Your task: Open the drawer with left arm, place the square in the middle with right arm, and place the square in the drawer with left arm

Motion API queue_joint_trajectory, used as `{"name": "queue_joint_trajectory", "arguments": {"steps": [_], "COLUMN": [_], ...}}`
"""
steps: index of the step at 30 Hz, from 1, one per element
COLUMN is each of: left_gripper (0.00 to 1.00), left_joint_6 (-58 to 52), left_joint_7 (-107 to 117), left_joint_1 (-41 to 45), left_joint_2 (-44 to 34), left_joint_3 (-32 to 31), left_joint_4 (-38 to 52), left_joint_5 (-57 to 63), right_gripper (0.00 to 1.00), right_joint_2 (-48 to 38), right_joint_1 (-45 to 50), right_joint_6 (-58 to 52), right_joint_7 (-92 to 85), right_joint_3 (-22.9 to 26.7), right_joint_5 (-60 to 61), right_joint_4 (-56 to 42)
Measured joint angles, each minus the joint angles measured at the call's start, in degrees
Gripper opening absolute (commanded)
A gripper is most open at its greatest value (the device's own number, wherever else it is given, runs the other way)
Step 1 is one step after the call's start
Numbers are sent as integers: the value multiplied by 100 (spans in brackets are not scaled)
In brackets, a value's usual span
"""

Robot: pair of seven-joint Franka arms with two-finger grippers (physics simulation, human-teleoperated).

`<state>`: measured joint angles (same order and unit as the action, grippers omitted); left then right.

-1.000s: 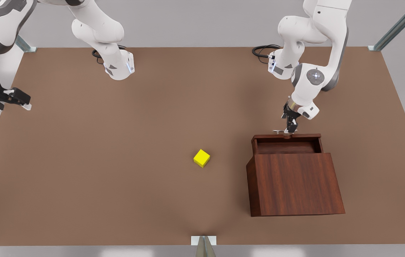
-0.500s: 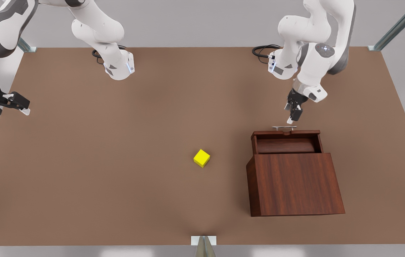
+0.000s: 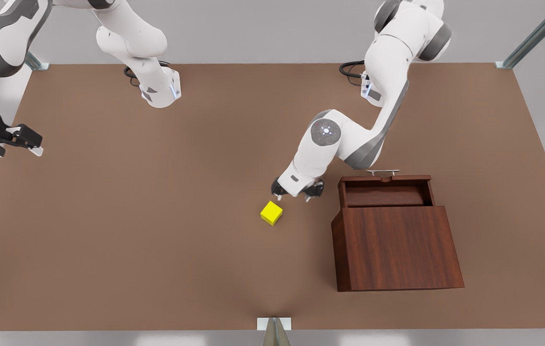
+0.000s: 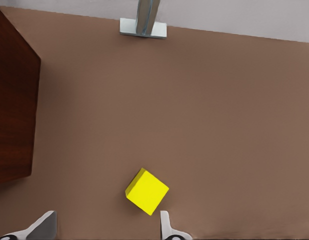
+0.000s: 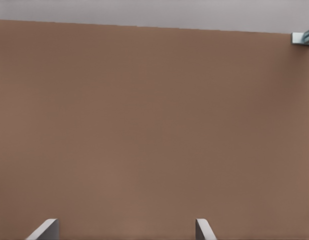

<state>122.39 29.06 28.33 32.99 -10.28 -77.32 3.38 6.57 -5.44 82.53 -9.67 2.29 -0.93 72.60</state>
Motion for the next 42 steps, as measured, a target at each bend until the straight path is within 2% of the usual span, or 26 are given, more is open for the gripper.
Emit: {"name": "queue_joint_trajectory", "arguments": {"steps": [2, 8, 11, 30, 42], "left_gripper": [100, 100, 100, 100, 100], "left_joint_6": [21, 44, -479, -384, 216], "left_joint_7": [-745, -2367, -2385, -2396, -2396], "left_joint_1": [156, 367, 397, 779, 779], "left_joint_2": [609, 1196, 1755, 2310, 2619], "left_joint_3": [-6, 8, 8, 26, 61], "left_joint_4": [527, 734, 1438, 1364, 1333], "left_joint_5": [25, 62, 68, 837, 913], "right_gripper": [100, 100, 100, 100, 100], "right_joint_2": [-6, -6, -6, 11, 11], "right_joint_1": [20, 27, 33, 36, 26], "right_joint_6": [0, 0, 0, 9, 88], "right_joint_7": [0, 0, -9, -9, -43], "right_joint_3": [0, 0, 0, 0, 0], "right_joint_5": [5, 14, 14, 22, 14], "right_joint_4": [0, 0, 0, -8, -9]}}
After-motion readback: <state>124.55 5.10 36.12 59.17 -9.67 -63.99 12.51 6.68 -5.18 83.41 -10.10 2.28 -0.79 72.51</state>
